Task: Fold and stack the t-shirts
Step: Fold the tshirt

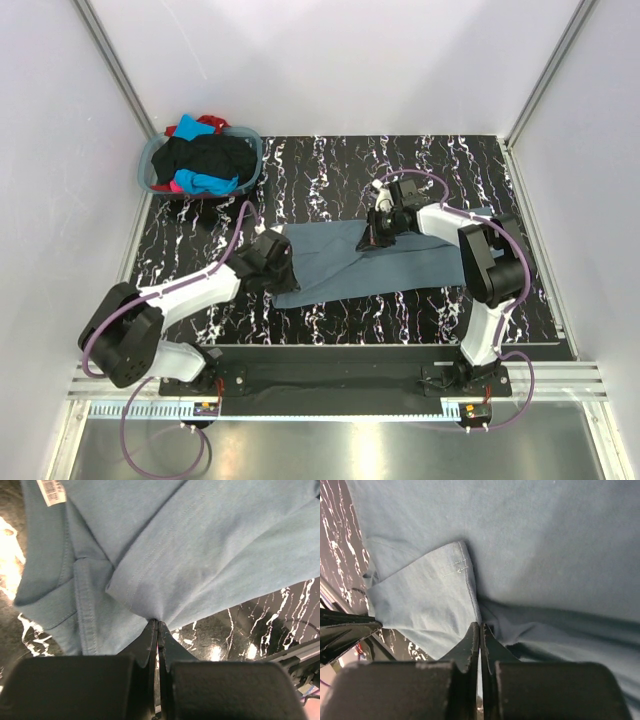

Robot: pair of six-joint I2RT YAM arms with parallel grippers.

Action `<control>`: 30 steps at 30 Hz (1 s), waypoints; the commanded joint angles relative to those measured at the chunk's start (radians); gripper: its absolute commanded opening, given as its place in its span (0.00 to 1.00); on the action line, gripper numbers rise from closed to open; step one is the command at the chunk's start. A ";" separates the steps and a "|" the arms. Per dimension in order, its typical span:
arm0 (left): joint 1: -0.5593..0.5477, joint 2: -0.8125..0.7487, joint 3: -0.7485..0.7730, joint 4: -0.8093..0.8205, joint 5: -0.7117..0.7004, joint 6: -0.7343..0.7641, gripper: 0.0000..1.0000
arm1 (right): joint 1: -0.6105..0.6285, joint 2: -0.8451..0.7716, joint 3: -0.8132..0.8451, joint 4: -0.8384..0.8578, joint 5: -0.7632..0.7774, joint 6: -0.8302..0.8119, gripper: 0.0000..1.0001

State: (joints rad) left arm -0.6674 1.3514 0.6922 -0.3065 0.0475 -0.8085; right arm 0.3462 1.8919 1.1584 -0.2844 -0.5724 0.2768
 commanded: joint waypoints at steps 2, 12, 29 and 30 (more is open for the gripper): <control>-0.003 -0.090 0.065 -0.037 -0.035 0.002 0.00 | 0.010 -0.145 0.018 -0.025 0.013 0.028 0.00; -0.020 -0.146 0.026 -0.071 -0.020 -0.043 0.00 | 0.010 -0.180 -0.061 -0.084 0.127 0.056 0.00; -0.021 0.087 0.027 -0.011 0.012 -0.001 0.00 | 0.010 -0.128 -0.120 -0.002 0.240 0.078 0.00; -0.023 0.086 0.024 -0.011 0.009 -0.004 0.00 | 0.010 -0.131 -0.123 -0.002 0.236 0.075 0.00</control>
State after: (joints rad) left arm -0.6830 1.4311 0.7097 -0.3347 0.0479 -0.8280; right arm 0.3519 1.7630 1.0424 -0.3180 -0.3759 0.3489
